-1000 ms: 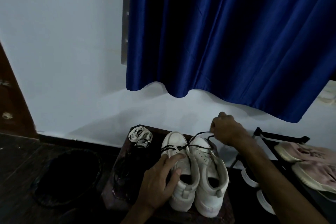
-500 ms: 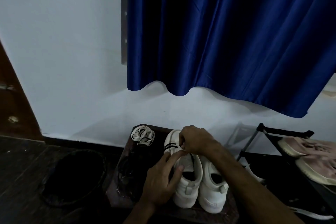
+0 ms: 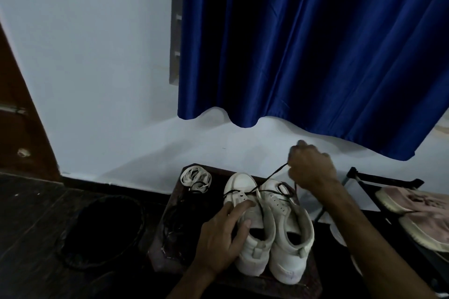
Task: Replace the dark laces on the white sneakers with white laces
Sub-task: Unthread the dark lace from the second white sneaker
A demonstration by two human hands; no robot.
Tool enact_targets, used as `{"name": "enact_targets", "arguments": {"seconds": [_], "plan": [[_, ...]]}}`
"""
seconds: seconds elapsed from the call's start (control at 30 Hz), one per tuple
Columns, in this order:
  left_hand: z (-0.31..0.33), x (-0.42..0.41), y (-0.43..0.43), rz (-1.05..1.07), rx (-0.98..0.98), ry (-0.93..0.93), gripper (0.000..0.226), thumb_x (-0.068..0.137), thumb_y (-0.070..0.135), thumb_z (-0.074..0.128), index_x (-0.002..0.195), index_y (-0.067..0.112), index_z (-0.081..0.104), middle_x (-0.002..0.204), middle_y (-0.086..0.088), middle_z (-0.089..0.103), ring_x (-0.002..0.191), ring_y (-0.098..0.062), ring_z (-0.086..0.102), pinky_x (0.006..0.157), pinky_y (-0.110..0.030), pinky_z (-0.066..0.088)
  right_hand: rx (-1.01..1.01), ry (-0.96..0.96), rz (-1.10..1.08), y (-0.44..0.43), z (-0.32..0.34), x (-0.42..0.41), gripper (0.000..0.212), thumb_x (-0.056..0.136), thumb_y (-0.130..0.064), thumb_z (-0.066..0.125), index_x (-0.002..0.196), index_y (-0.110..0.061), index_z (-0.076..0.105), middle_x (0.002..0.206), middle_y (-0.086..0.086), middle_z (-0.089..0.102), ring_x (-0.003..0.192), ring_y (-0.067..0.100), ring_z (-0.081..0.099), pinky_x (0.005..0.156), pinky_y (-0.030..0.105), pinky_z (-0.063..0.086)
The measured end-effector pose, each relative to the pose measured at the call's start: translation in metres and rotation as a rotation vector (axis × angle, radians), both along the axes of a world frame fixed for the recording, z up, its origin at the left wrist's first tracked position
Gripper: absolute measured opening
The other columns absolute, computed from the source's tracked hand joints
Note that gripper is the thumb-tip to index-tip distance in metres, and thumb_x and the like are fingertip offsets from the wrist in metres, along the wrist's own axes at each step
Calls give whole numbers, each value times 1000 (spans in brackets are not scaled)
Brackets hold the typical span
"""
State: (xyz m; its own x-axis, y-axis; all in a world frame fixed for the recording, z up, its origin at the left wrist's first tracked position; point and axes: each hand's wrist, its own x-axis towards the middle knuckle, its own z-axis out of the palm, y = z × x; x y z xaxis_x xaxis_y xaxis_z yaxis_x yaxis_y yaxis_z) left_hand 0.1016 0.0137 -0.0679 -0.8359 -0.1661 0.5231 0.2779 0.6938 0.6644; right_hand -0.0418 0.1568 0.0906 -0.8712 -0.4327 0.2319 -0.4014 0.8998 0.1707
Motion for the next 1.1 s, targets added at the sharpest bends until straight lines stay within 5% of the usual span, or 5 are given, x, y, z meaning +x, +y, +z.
{"name": "enact_targets", "arguments": {"seconds": [0.2, 0.4, 0.6, 0.8, 1.1], "plan": [[2, 0, 0, -28, 23, 21, 36, 99, 49, 33, 131, 43, 50, 109, 16, 56, 92, -1, 60, 68, -23, 53, -430, -29, -64, 30, 14, -12, 6, 86, -6, 57, 87, -9, 61, 96, 10, 61, 75, 22, 57, 65, 32, 46], [1, 1, 0, -41, 44, 32, 40, 99, 55, 29, 132, 45, 49, 110, 19, 54, 95, 3, 59, 71, -21, 52, -173, -313, -37, 28, -10, 4, 10, 89, -23, 60, 94, -18, 67, 98, 0, 67, 87, 16, 61, 72, 26, 46], [1, 2, 1, -61, 102, 60, 37, 99, 51, 36, 131, 43, 52, 117, 21, 56, 102, 5, 60, 78, -19, 52, -391, -559, 65, 2, -42, 34, 30, 84, -56, 60, 84, -27, 68, 89, -7, 67, 85, 8, 61, 77, 25, 48], [24, -19, 4, 30, 296, 30, 13, 91, 38, 53, 97, 35, 65, 100, 15, 65, 95, -2, 63, 76, -16, 48, -245, -166, 30, -3, -82, 74, 56, 89, -59, 23, 93, -28, 69, 99, -6, 67, 106, 18, 57, 93, 45, 41], [68, -100, -17, 45, -149, -607, 10, 79, 30, 69, 70, 32, 69, 98, 8, 71, 96, -17, 66, 81, -29, 52, -197, -172, 63, -3, -88, 75, 42, 76, -50, 47, 102, -21, 64, 105, -1, 64, 104, 26, 56, 90, 49, 34]]}}
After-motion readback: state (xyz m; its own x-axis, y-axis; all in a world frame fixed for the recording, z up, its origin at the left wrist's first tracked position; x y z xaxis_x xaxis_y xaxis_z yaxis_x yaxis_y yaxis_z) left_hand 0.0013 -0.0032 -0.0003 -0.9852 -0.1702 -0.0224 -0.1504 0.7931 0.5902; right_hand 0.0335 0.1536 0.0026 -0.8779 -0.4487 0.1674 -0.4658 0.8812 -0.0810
